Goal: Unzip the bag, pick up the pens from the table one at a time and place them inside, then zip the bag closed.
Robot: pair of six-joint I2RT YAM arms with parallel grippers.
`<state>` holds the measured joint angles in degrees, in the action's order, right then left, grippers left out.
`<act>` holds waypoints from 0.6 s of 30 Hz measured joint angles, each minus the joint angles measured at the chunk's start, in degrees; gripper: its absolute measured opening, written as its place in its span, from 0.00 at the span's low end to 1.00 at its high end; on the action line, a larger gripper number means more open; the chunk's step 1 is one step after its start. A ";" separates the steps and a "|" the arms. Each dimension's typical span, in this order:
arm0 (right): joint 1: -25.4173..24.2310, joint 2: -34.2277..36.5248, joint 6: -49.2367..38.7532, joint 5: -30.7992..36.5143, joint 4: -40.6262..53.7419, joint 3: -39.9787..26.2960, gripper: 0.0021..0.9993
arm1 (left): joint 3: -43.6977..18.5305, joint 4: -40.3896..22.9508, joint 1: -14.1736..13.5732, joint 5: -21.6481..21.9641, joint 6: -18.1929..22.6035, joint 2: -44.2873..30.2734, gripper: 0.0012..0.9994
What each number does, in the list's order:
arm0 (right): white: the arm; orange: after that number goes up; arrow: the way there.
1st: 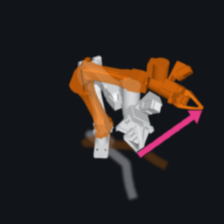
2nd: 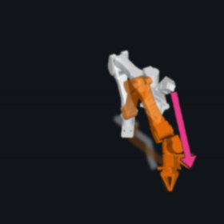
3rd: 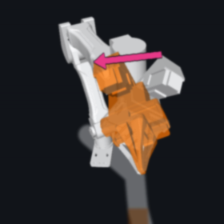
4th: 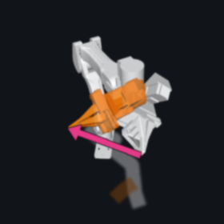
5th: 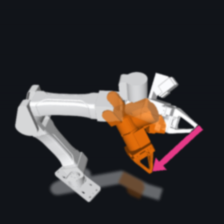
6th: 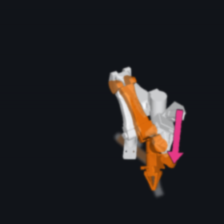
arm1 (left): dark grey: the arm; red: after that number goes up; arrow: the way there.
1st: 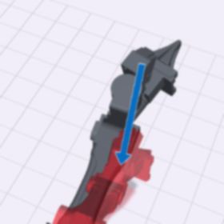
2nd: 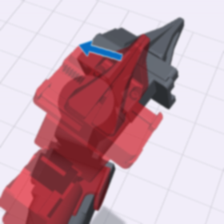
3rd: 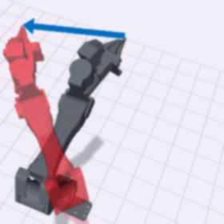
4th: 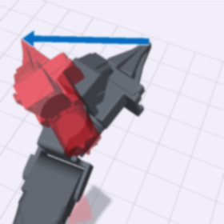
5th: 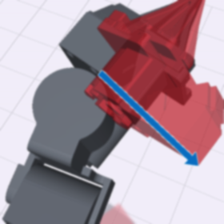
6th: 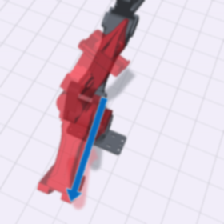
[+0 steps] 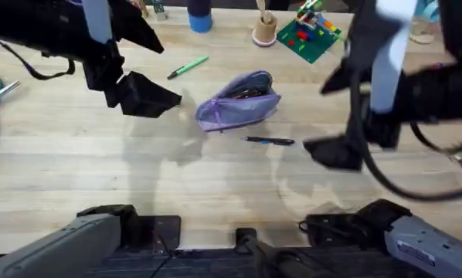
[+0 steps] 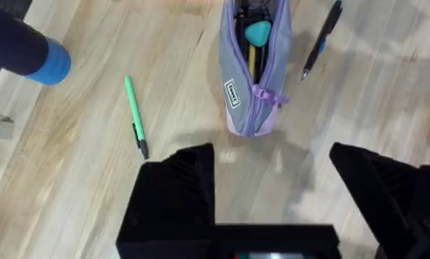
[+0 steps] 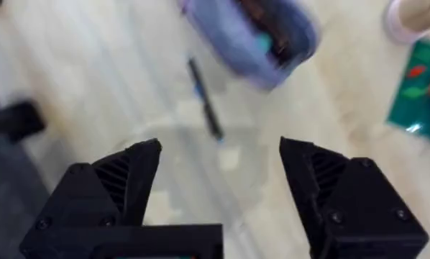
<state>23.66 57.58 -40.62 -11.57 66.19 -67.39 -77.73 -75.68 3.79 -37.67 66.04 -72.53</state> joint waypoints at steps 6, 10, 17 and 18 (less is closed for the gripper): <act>0.00 -1.44 1.08 0.00 4.73 2.11 1.00 | 0.00 0.00 0.00 0.00 0.00 0.00 1.00; 0.00 -1.16 3.13 0.00 4.73 2.11 1.00 | 0.00 0.00 0.00 -0.02 0.00 0.00 1.00; 0.00 2.64 6.29 0.00 5.73 2.11 1.00 | 0.00 0.00 -0.01 0.00 0.00 0.00 1.00; 0.00 2.91 6.90 0.00 6.56 2.13 1.00 | 0.00 0.00 0.00 0.00 0.00 0.00 1.00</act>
<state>23.66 60.48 -33.72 -11.57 72.74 -65.26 -77.73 -75.68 3.79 -37.67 66.04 -72.53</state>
